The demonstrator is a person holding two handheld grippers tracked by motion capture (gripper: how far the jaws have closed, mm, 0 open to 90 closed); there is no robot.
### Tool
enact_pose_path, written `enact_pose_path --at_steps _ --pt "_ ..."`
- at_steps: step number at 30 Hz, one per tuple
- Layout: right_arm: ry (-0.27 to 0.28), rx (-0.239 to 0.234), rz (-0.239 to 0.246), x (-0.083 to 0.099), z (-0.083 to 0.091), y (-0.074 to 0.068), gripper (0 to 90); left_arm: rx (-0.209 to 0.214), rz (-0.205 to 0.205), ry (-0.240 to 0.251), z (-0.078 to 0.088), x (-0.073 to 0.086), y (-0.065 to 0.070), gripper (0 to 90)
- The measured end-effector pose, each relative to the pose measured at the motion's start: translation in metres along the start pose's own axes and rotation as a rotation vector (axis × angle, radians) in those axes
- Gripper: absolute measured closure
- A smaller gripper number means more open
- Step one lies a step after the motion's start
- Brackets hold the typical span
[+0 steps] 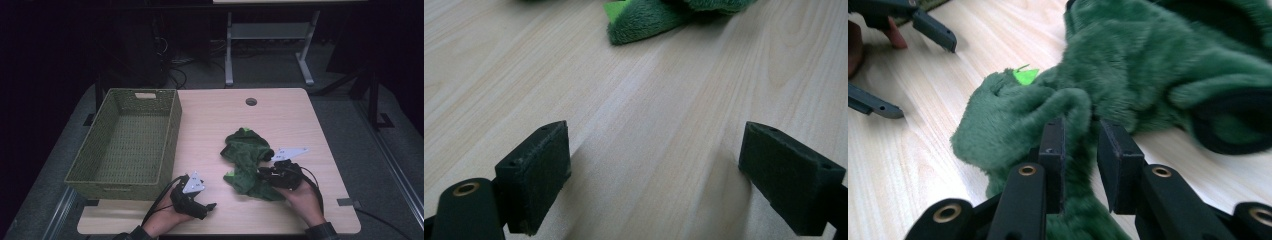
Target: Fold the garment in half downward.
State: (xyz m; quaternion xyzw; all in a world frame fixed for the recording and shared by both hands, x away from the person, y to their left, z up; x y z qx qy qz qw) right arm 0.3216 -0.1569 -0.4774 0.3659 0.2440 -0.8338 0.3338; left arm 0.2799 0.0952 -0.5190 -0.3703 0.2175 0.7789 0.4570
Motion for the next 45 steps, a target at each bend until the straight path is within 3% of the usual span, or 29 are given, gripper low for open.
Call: enact_pose_path --at_steps 5,17,25,33,45 --pt "0.023 0.019 -0.027 0.009 0.017 0.010 67.0 0.001 0.003 0.000 0.000 0.000 0.000 12.4" --pt "0.054 0.070 -0.035 0.043 0.062 0.035 61.9 0.001 0.004 0.000 0.000 0.000 0.000 12.4" --pt "0.036 0.101 -0.040 0.070 0.084 0.038 61.1 0.001 0.004 0.000 0.000 0.000 0.000 12.4" --pt "0.010 0.055 -0.036 0.088 0.082 0.022 61.7 0.002 0.004 0.000 0.000 0.000 0.000 12.4" --pt "-0.017 -0.002 -0.031 0.086 0.064 0.013 63.7 0.004 0.004 0.001 0.000 0.000 0.000 12.4"
Point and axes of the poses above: each handheld gripper's, and its own axes: z roughly backward along the jaws, x roughly out of its underside, y roughly to its right, the point moved 6 cm from there along -z, roughly forward along the jaws, and after that the axes turned 5 degrees about y, right-handed, at the moved point
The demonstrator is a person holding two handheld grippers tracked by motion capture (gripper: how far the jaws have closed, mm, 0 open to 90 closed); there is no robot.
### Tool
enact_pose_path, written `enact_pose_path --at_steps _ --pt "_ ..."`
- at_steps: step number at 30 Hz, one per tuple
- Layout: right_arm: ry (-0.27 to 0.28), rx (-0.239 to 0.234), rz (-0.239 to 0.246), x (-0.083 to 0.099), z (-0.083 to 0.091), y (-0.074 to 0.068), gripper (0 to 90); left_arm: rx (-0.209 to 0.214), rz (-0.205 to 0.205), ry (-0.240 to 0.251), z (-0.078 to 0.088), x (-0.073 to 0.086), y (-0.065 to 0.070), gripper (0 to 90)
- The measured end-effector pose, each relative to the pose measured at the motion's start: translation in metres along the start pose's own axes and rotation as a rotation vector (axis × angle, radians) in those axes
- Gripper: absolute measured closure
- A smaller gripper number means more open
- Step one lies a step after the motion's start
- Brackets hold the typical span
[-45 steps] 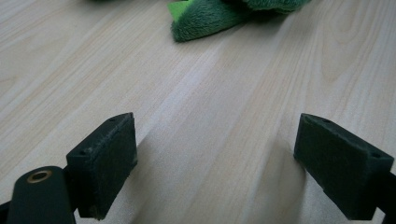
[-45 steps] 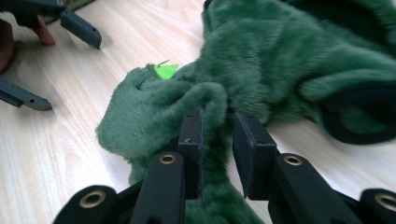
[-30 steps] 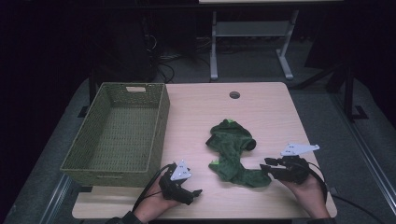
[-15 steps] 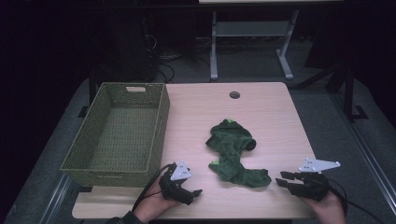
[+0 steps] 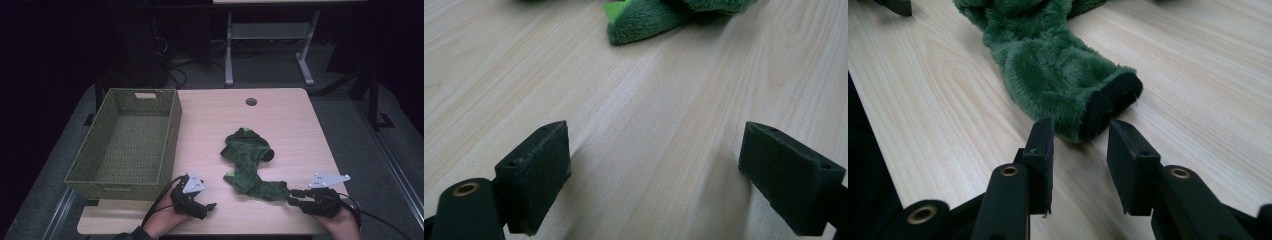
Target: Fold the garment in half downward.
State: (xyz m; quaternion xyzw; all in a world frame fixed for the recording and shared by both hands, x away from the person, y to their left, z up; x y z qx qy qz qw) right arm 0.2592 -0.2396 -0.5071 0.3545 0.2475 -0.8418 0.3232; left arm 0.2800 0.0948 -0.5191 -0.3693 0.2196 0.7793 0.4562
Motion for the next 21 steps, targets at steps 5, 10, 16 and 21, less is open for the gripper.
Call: enact_pose_path --at_steps 5,10,16,21 --pt "-0.013 -0.009 0.011 -0.002 -0.006 -0.001 78.5 0.000 0.000 0.000 0.000 0.000 0.000 12.4" --pt "-0.014 0.012 0.015 -0.001 -0.001 0.004 83.2 0.000 0.000 0.000 0.000 0.000 0.000 12.4" --pt "-0.018 0.067 -0.002 0.003 0.010 0.016 83.8 0.000 0.000 0.000 0.000 0.000 0.000 12.4" --pt "-0.007 0.100 -0.004 0.005 0.020 0.028 84.0 0.000 0.000 0.000 0.000 0.000 0.000 12.4"
Point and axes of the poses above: each handheld gripper's, and its own axes: z roughly backward along the jaws, x roughly out of its underside, y roughly to its right, the point moved 6 cm from there along -z, roughly forward along the jaws, and after that the axes turned 5 degrees about y, right-handed, at the moved point
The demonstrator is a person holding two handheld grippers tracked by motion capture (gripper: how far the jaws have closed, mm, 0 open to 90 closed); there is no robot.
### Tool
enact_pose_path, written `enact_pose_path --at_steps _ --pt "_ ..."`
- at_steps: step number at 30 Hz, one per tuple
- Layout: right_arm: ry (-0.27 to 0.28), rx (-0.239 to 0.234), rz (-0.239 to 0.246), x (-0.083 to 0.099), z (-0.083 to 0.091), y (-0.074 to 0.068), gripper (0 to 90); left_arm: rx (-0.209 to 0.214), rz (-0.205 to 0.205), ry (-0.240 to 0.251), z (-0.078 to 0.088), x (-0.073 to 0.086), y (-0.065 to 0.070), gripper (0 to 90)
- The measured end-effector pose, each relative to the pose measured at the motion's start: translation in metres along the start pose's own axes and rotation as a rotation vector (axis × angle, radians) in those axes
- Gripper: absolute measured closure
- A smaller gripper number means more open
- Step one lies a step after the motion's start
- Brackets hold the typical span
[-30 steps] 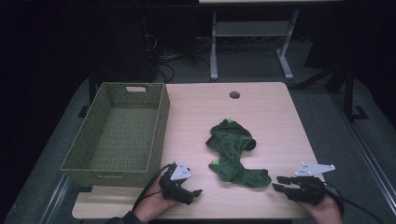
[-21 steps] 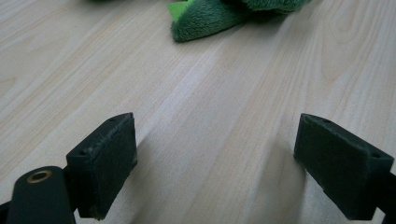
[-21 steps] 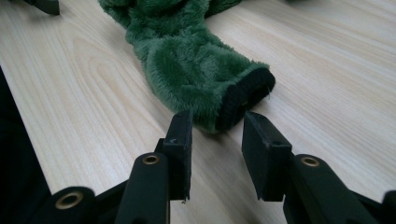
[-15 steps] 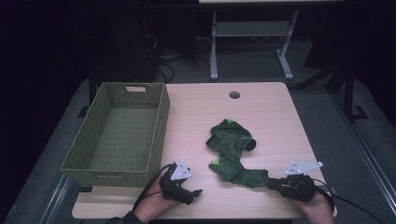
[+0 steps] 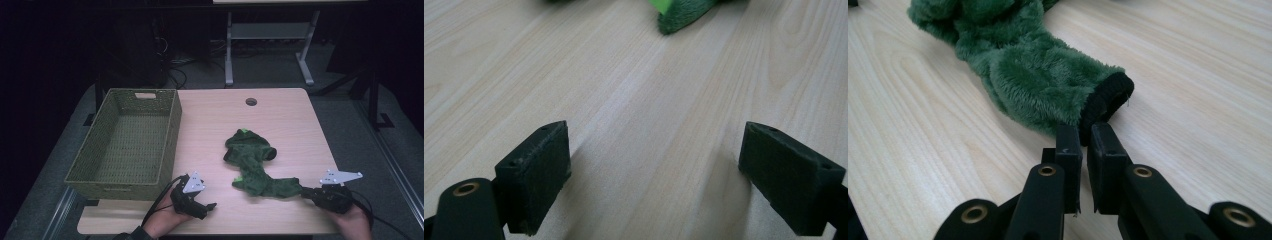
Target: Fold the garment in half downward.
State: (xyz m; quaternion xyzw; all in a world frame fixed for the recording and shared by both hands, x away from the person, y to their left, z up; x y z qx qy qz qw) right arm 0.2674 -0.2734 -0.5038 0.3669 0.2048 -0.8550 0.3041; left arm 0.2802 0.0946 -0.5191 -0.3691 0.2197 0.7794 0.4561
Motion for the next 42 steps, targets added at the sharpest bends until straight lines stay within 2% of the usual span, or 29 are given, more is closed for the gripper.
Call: enact_pose_path --at_steps 11,16,25,35,42 --pt "0.063 -0.022 0.026 -0.013 0.012 -0.003 84.7 0.000 0.000 0.000 0.000 0.000 0.000 12.4" --pt "0.107 -0.058 0.057 -0.027 0.015 -0.012 84.7 0.000 -0.001 0.000 0.000 0.000 0.000 12.4" --pt "0.143 -0.104 0.104 -0.045 0.015 -0.027 84.7 0.001 -0.001 0.000 0.000 0.000 0.000 12.4" --pt "0.158 -0.145 0.155 -0.057 0.011 -0.040 84.7 0.001 -0.001 0.001 -0.001 0.000 0.000 12.4" --pt "0.166 -0.190 0.215 -0.072 0.003 -0.056 84.7 0.000 0.001 0.003 -0.001 -0.001 0.000 12.4"
Point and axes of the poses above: each handheld gripper's, and its own axes: z roughly backward along the jaws, x roughly out of its underside, y roughly to its right, the point moved 6 cm from there along -z, roughly forward along the jaws, and after that the axes turned 5 degrees about y, right-handed, at the moved point
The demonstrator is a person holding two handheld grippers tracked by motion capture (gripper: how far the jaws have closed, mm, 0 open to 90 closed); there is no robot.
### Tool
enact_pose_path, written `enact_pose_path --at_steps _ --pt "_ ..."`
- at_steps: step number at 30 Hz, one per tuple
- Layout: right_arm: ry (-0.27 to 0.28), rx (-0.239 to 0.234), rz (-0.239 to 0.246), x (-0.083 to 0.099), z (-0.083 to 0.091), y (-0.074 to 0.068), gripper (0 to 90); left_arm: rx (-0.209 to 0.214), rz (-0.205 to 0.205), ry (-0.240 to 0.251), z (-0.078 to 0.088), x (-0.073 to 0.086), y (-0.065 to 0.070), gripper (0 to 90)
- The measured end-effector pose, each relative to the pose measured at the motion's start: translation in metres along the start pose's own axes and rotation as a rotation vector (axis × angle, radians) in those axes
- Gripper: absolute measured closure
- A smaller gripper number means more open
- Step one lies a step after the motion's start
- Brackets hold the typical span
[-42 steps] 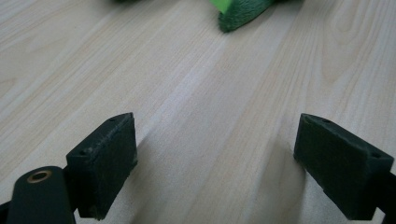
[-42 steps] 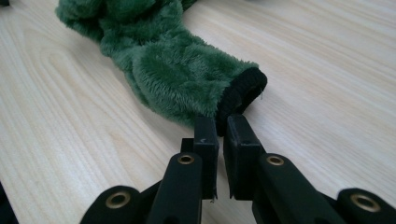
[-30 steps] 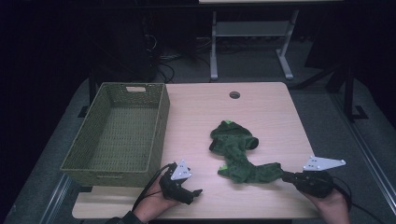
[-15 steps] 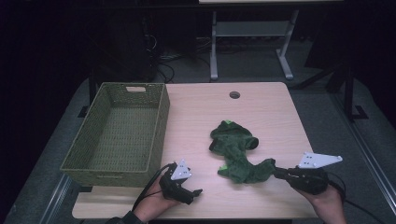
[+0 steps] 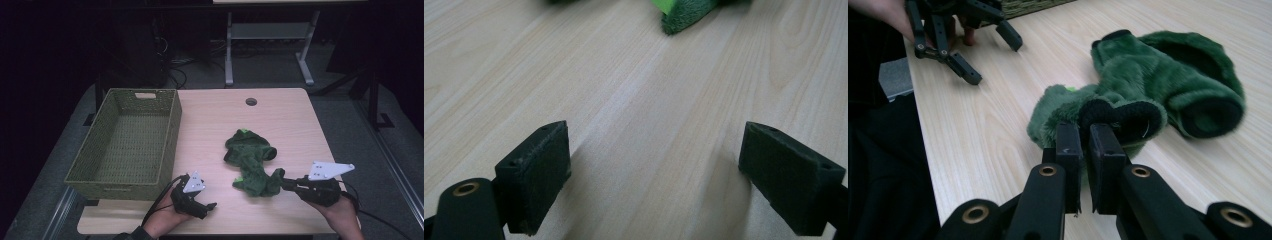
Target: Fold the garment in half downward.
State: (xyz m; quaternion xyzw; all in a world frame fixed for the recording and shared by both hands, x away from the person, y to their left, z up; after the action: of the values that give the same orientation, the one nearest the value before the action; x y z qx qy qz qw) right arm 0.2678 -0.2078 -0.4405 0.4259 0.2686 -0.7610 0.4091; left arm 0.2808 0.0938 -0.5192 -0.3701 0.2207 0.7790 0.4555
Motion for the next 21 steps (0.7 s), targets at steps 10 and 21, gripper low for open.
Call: enact_pose_path --at_steps 10,21 --pt "-0.030 -0.054 0.033 -0.017 -0.032 -0.004 83.9 0.000 0.000 0.000 0.000 0.000 0.000 12.4" --pt "-0.057 -0.087 0.017 -0.026 -0.069 -0.002 75.6 -0.002 -0.004 0.000 0.000 0.000 0.000 12.4"
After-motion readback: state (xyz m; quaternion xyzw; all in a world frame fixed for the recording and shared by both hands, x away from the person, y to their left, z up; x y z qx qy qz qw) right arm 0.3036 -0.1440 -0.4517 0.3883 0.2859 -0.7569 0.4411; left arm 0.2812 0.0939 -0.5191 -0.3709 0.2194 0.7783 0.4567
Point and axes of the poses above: each handheld gripper's, and its own axes: z roughly backward along the jaws, x roughly out of its underside, y roughly to its right, the point moved 6 cm from there along -z, roughly forward along the jaws, and after that the axes turned 5 degrees about y, right-handed, at the moved point
